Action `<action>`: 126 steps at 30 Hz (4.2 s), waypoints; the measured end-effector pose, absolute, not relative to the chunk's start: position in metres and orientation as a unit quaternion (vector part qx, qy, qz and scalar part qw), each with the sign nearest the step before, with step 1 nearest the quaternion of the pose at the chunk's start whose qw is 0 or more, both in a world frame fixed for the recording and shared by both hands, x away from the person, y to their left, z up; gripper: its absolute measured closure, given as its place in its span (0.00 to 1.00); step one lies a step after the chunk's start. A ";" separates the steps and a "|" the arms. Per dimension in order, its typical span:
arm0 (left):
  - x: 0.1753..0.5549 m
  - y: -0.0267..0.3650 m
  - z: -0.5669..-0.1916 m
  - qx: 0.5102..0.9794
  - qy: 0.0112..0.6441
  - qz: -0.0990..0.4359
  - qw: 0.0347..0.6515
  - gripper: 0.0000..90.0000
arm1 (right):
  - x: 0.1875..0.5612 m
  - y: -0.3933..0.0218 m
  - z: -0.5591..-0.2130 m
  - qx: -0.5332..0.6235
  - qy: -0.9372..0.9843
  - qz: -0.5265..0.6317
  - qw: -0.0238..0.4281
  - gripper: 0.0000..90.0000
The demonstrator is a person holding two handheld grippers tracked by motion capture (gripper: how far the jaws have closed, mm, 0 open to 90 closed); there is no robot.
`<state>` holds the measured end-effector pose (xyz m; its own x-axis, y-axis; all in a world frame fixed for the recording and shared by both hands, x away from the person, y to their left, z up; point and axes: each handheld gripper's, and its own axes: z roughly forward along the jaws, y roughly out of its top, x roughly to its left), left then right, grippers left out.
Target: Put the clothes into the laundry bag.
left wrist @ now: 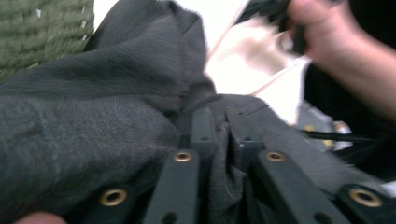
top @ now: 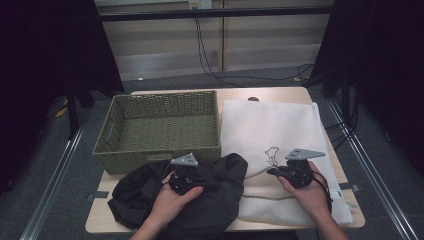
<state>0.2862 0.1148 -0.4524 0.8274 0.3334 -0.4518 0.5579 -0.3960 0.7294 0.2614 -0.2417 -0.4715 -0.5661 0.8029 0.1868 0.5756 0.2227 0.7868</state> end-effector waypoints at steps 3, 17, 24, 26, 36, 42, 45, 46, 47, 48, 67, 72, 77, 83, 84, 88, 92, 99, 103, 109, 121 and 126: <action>0.288 0.123 -0.441 0.821 0.264 -0.115 0.493 0.94 | 0.265 -0.250 -0.480 0.474 0.760 0.422 0.139 0.99; 0.286 0.064 -0.439 0.861 0.245 0.048 0.443 0.01 | 0.274 -0.262 -0.502 0.522 0.737 0.407 0.134 0.99; 0.295 0.048 -0.479 0.918 0.256 0.038 0.300 0.00 | 0.271 -0.258 -0.500 0.509 0.747 0.409 0.126 0.99; 0.296 0.046 -0.480 0.919 0.261 0.035 0.292 0.06 | 0.270 -0.257 -0.500 0.502 0.752 0.408 0.126 0.99; 0.296 0.086 -0.462 0.881 0.275 -0.007 0.385 0.89 | 0.269 -0.254 -0.499 0.497 0.758 0.403 0.131 0.99; 0.290 0.126 -0.430 0.825 0.273 -0.026 0.495 0.89 | 0.273 -0.257 -0.501 0.514 0.746 0.395 0.151 0.99; 0.286 0.159 -0.399 0.786 0.272 -0.030 0.555 0.89 | 0.278 -0.258 -0.503 0.534 0.732 0.386 0.176 0.99; 0.286 0.159 -0.399 0.786 0.272 -0.030 0.555 0.89 | 0.278 -0.258 -0.503 0.534 0.732 0.386 0.176 0.99; 0.284 0.165 -0.393 0.778 0.272 -0.029 0.566 0.89 | 0.278 -0.257 -0.503 0.539 0.727 0.384 0.180 0.99; 0.283 0.171 -0.386 0.769 0.269 -0.036 0.579 0.89 | 0.279 -0.255 -0.503 0.544 0.724 0.381 0.186 0.99; 0.283 0.022 -0.451 0.866 0.230 -0.113 0.430 0.85 | 0.267 -0.212 -0.472 0.477 0.721 0.491 0.107 0.98; 0.282 0.007 -0.454 0.880 0.242 -0.090 0.399 0.86 | 0.255 -0.224 -0.444 0.454 0.698 0.537 0.134 0.98; 0.284 0.015 -0.434 0.829 0.284 -0.101 0.471 0.87 | 0.240 -0.211 -0.429 0.410 0.698 0.570 0.142 0.98; 0.302 0.017 -0.458 0.789 0.382 -0.007 0.481 0.85 | 0.228 -0.196 -0.420 0.387 0.712 0.563 0.160 0.98; 0.303 0.016 -0.468 0.781 0.388 -0.015 0.489 0.79 | 0.228 -0.193 -0.427 0.388 0.725 0.546 0.162 0.98; 0.290 0.026 -0.452 0.797 0.321 -0.032 0.511 0.48 | 0.236 -0.204 -0.446 0.432 0.723 0.513 0.166 0.98; 0.284 0.050 -0.432 0.810 0.289 -0.018 0.511 0.24 | 0.241 -0.216 -0.455 0.455 0.712 0.510 0.159 0.98; 0.286 0.067 -0.459 0.853 0.268 -0.037 0.447 0.09 | 0.242 -0.212 -0.456 0.450 0.716 0.511 0.154 0.98; 0.282 0.054 -0.470 0.891 0.198 -0.040 0.407 0.28 | 0.241 -0.205 -0.456 0.443 0.725 0.505 0.154 0.98; 0.279 0.050 -0.459 0.887 0.202 -0.022 0.415 0.89 | 0.240 -0.190 -0.456 0.414 0.737 0.513 0.148 0.98; 0.275 0.031 -0.458 0.792 0.299 0.003 0.533 0.88 | 0.228 -0.192 -0.420 0.384 0.699 0.582 0.158 0.98; 0.284 0.025 -0.478 0.796 0.315 -0.036 0.515 0.67 | 0.229 -0.188 -0.432 0.408 0.723 0.526 0.183 0.99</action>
